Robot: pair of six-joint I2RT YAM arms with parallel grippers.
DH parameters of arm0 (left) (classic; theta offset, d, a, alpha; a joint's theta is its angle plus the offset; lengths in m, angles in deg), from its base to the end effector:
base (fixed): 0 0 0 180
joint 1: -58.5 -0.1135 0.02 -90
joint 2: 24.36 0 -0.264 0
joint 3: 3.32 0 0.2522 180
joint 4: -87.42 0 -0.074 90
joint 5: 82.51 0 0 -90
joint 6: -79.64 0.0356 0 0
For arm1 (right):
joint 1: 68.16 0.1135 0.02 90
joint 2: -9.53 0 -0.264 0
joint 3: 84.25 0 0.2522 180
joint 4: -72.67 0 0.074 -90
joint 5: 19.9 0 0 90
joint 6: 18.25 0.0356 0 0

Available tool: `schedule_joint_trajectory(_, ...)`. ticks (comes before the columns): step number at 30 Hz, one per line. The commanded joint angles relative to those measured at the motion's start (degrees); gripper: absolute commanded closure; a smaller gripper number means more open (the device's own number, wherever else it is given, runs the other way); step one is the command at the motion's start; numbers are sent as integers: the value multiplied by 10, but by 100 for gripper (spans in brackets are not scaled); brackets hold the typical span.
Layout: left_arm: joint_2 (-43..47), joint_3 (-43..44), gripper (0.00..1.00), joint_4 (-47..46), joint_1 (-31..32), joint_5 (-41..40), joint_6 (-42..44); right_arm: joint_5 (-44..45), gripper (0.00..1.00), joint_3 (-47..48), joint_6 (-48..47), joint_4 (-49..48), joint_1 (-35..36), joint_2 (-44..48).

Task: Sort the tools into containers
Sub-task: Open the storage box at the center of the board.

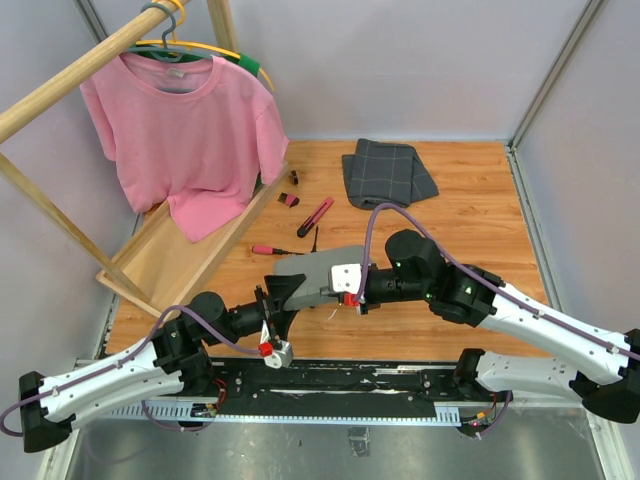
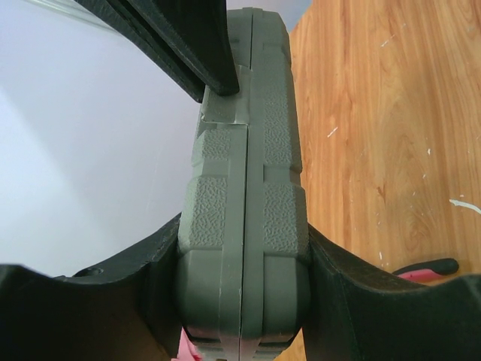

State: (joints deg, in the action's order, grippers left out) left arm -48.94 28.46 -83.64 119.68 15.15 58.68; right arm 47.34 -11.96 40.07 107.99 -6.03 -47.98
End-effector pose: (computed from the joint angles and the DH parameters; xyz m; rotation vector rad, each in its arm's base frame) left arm 0.0630 -0.1244 0.2516 1.4928 0.5783 -0.0005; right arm 0.0916 0.2028 0.3630 -1.6111 1.1345 0.7343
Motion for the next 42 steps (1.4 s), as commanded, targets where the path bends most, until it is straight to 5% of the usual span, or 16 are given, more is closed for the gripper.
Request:
schedule_joint_trajectory(1,21,-4,88,-107,-1,-6,-7,27,99,13,21,23,6,8)
schedule_joint_trajectory(7,18,-7,69,-106,0,10,-17,48,99,16,23,20,6,19)
schedule_joint_trajectory(13,10,-4,31,-103,0,23,-21,76,99,16,23,16,6,26)
schedule_joint_trajectory(22,12,-3,1,-103,-1,24,-27,117,99,-1,32,7,4,42)
schedule_joint_trajectory(34,11,6,1,-99,0,1,-78,159,99,-86,37,-66,-86,71)
schedule_joint_trajectory(42,-42,87,1,-40,0,-73,-252,186,98,-92,-10,-97,-141,39)
